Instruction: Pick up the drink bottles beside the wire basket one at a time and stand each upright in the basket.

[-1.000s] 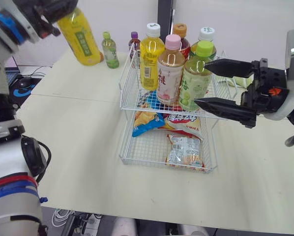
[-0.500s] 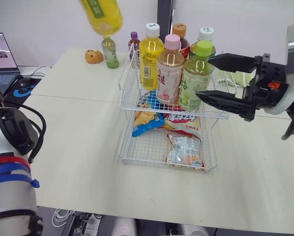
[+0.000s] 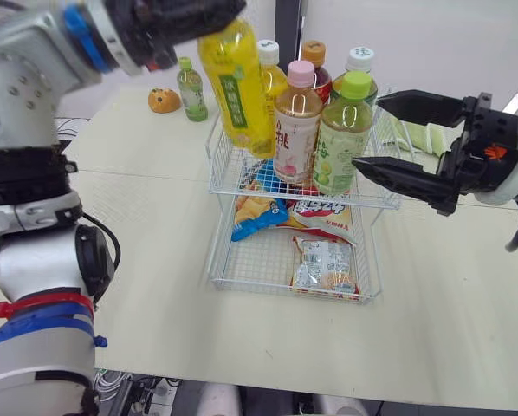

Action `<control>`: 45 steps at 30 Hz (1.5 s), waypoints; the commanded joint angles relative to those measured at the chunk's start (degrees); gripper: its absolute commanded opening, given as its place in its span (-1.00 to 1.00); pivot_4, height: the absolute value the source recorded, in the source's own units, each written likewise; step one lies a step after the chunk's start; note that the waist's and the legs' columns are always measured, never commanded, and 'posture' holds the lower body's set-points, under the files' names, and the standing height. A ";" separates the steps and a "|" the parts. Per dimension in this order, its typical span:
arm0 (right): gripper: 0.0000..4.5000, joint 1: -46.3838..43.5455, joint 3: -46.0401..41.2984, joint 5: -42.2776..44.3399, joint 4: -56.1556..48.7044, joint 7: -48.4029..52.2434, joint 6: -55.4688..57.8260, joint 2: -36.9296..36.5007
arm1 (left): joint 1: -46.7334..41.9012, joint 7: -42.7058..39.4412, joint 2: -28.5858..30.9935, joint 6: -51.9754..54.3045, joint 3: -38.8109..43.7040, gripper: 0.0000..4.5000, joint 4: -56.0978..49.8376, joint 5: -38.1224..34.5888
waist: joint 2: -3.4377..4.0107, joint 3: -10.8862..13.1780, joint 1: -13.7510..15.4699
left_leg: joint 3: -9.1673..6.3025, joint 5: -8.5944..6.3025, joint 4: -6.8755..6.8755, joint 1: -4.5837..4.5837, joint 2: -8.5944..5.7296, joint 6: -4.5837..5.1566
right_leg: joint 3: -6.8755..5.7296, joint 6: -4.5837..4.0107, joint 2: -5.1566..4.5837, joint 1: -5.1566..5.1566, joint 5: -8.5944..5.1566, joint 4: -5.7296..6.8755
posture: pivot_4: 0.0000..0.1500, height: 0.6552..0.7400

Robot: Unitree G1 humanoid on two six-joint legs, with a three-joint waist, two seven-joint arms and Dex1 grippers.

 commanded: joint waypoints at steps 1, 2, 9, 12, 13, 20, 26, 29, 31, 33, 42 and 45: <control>1.00 -0.12 -2.69 1.66 -1.20 -1.31 -0.11 -1.30 | 0.03 0.51 0.00 -2.92 0.53 -0.39 -3.04 0.31 | 0.00 0.00 -0.02 | 0.00 0.00 0.01 -0.01 0.00 0.00 | 0.00 0.00 0.00 0.00 0.00 0.01 | 1.00 1.00; 1.00 0.02 -2.84 1.99 -1.34 -1.59 -0.03 -1.48 | 0.93 0.54 -0.22 -3.77 0.07 -0.39 -3.24 0.80 | 0.00 0.00 -0.02 | 0.00 0.00 0.00 0.00 0.00 0.00 | 0.00 0.00 0.00 0.00 0.00 0.00 | 1.00 1.00; 1.00 0.65 -3.47 3.72 -1.88 -2.74 0.09 -2.31 | 5.68 0.75 -2.40 -9.49 -0.94 -0.39 -2.56 3.04 | 0.00 0.00 0.08 | 0.00 0.00 -0.01 -0.01 -0.01 0.00 | 0.01 0.00 0.00 0.00 0.00 -0.02 | 1.00 1.00; 1.00 0.90 -3.75 4.36 -2.21 -3.18 0.10 -2.54 | 6.42 0.41 -2.69 -10.45 -1.15 -0.39 -2.07 3.53 | 0.00 0.00 0.09 | 0.00 0.00 0.00 -0.01 -0.01 0.00 | 0.00 0.00 0.00 0.01 0.00 -0.01 | 1.00 1.00; 1.00 1.03 -3.87 4.58 -2.27 -3.30 0.09 -2.66 | 6.65 0.25 -2.67 -10.91 -1.32 -0.39 -1.84 3.84 | 0.01 0.00 0.09 | 0.00 0.00 0.00 -0.01 -0.01 0.00 | 0.01 0.00 0.00 0.01 0.00 -0.02 | 1.00 1.00; 1.00 1.70 -4.27 5.82 -2.57 -3.92 -0.33 -3.25 | 7.92 0.10 -3.62 -12.11 -1.98 -0.39 -1.70 4.14 | 0.00 0.00 0.08 | 0.00 0.00 -0.01 0.01 -0.01 0.00 | 0.01 0.00 0.00 0.03 0.00 -0.01 | 1.00 1.00; 1.00 2.07 -4.25 6.11 -2.91 -4.40 -0.59 -3.44 | 7.05 -0.50 -4.12 -12.50 -2.08 -0.08 -1.08 3.70 | 0.01 0.00 0.09 | 0.00 0.00 -0.01 0.04 -0.01 0.00 | 0.00 0.00 0.00 0.05 0.00 -0.01 | 1.00 1.00; 1.00 2.33 -4.21 6.01 -2.88 -4.36 -0.70 -3.38 | 6.28 -0.91 -3.75 -11.65 -1.53 0.31 -0.97 3.22 | 0.01 0.00 0.05 | 0.00 0.00 0.00 0.04 -0.01 0.00 | 0.01 0.00 0.00 0.05 0.00 -0.01 | 1.00 1.00; 1.00 2.52 -4.30 6.05 -2.88 -4.28 -0.78 -3.39 | 5.61 -1.28 -2.79 -10.84 -0.98 0.59 -0.86 2.82 | 0.01 0.00 0.05 | 0.00 0.00 -0.01 0.04 -0.01 0.00 | 0.00 0.00 0.00 0.05 0.00 -0.01 | 1.00 1.00; 1.00 2.57 -4.19 5.86 -2.75 -4.05 -0.89 -3.38 | 4.76 -1.85 -1.30 -10.36 -0.27 0.87 -0.45 2.51 | 0.01 0.00 -0.02 | 0.00 0.00 -0.01 0.05 -0.01 0.00 | 0.01 0.00 0.00 0.05 0.00 -0.01 | 1.00 1.00; 1.00 3.15 -3.46 4.09 -2.57 -2.41 -1.21 -3.15 | 3.66 -3.11 8.20 -9.74 4.24 0.99 2.01 2.10 | 0.01 0.00 -0.07 | 0.00 0.00 -0.02 0.07 0.00 0.00 | 0.01 0.01 0.00 0.05 0.00 -0.01 | 1.00 1.00; 1.00 3.06 -3.00 3.33 -2.29 -1.64 -1.26 -2.97 | 4.59 -3.77 12.07 -11.10 6.18 0.99 5.03 2.93 | 0.01 0.00 -0.06 | 0.01 0.00 -0.02 0.08 -0.01 0.01 | 0.01 0.01 0.00 0.05 -0.01 -0.01 | 1.00 1.00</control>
